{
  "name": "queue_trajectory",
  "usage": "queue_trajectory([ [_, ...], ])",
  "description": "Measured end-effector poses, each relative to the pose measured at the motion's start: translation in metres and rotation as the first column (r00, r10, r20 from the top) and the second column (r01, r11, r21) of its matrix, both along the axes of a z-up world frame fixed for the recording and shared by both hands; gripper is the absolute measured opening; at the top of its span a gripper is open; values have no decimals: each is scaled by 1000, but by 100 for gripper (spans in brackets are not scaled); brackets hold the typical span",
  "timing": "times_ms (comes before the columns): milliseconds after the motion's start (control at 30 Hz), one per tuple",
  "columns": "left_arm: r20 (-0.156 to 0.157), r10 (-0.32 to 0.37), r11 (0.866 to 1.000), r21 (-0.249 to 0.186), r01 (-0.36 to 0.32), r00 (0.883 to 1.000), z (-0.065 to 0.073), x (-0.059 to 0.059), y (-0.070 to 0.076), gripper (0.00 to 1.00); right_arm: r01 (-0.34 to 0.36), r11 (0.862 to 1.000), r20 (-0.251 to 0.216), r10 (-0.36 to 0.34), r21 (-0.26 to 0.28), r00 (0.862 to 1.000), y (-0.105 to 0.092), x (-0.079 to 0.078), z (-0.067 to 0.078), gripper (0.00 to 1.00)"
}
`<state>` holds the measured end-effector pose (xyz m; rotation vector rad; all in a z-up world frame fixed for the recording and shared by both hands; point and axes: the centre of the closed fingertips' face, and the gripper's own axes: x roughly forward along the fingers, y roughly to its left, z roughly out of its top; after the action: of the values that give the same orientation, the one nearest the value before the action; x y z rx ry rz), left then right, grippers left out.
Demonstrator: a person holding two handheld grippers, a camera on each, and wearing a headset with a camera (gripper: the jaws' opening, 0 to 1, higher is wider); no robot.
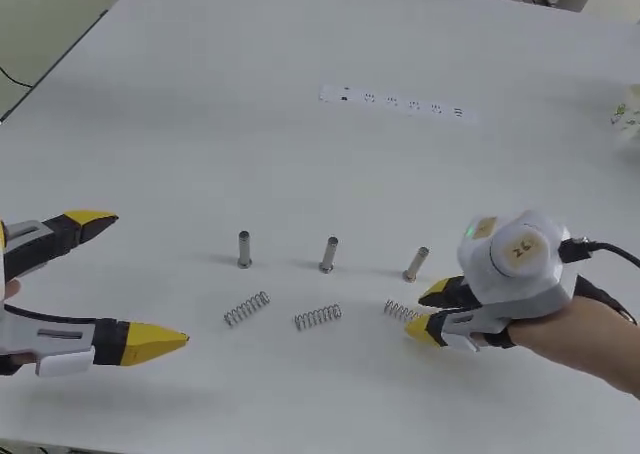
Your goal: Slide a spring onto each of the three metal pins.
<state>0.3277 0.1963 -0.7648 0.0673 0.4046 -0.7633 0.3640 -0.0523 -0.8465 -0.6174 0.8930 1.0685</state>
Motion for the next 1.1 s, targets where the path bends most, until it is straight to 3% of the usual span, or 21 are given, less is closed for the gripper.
queue_trajectory([
  [300,-3,-20,1000,1,20,1000,0,-2,-6,97,-62,996,16,63,-57,998,-2,1,-8,17],
  [567,-19,-25,1000,-7,25,999,-3,-6,-9,96,-59,995,-19,58,-81,998,-5,1,-19,13],
  [667,-20,-40,999,-8,40,999,-3,-9,-14,96,-53,997,-16,52,-65,999,-2,2,-16,8],
  [900,-20,-50,999,-12,50,999,-3,-9,-18,96,-67,995,-21,66,-68,998,-2,1,-17,8],
  [1100,-29,-68,997,-25,68,997,0,-15,-22,95,-83,995,-12,82,-55,997,-1,0,-9,8],
])
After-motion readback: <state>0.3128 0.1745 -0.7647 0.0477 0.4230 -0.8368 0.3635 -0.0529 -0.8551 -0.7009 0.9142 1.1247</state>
